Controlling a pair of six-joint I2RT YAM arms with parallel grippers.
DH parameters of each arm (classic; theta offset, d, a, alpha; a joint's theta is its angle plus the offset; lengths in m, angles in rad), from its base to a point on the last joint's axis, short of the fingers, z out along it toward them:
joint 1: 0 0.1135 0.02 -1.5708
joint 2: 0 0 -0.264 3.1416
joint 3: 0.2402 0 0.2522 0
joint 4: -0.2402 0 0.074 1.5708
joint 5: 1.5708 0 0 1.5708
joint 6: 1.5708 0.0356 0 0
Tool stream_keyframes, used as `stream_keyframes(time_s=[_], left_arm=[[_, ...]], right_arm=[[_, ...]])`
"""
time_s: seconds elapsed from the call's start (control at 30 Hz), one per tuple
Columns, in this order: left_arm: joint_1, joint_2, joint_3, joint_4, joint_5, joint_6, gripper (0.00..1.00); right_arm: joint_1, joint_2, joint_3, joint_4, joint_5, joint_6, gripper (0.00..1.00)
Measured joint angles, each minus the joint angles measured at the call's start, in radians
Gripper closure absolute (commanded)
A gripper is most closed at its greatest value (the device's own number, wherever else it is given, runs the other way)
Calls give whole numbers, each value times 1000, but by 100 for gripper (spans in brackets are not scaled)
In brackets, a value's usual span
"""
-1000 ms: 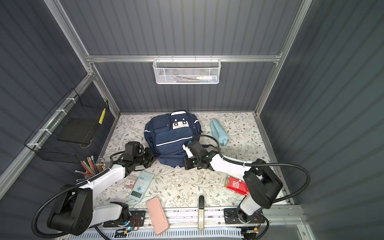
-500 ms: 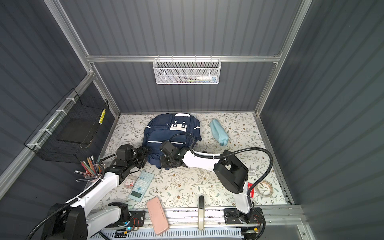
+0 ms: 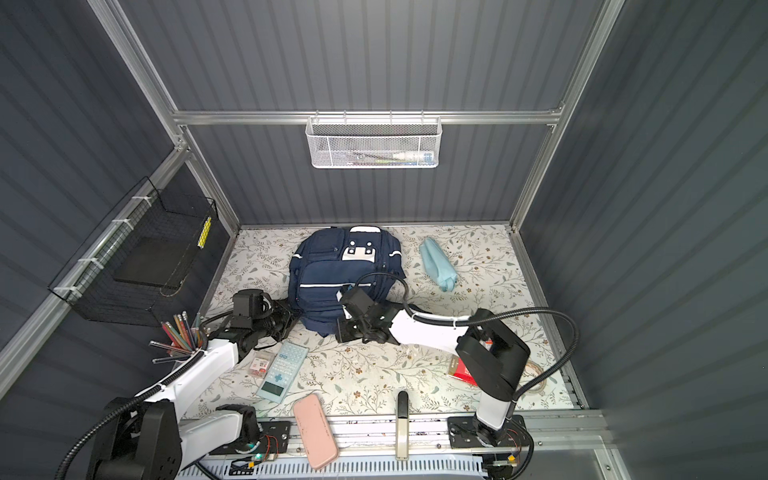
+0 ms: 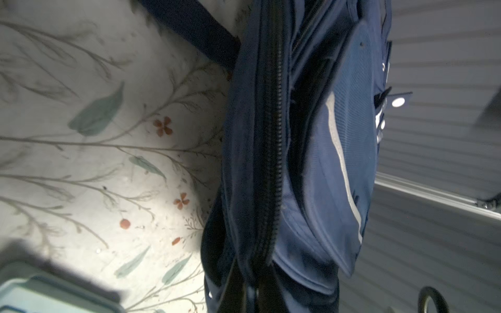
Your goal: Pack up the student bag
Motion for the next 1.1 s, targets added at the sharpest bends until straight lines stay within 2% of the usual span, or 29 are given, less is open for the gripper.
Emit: stream_keyframes(time_s=[0.37, 0.53, 0.57, 0.6, 0.7, 0.73, 0.9, 1.0, 1.1], left_arm=[[10, -5, 4, 2, 57, 27, 100], [9, -11, 10, 0, 73, 31, 100], [9, -11, 13, -4, 71, 32, 81], [10, -11, 18, -11, 66, 37, 56], [28, -8, 48, -43, 35, 49, 12], [35, -8, 61, -52, 26, 51, 3], [42, -69, 151, -174, -66, 60, 0], [37, -145, 174, -222, -75, 45, 0], [-28, -169, 169, -210, -83, -17, 0]], right_arm=[[-225, -122, -145, -25, -135, -190, 100], [-303, -108, -142, -46, -170, -256, 100], [-302, -106, -137, -50, -174, -264, 100], [-296, -106, -132, -58, -167, -268, 100], [-256, -106, -118, -101, -101, -258, 100], [-237, -106, -114, -113, -75, -246, 100], [-114, -100, -95, -129, 2, -161, 100], [-61, -54, -55, -122, 19, -119, 100], [-18, 14, 3, -114, 34, -89, 100]])
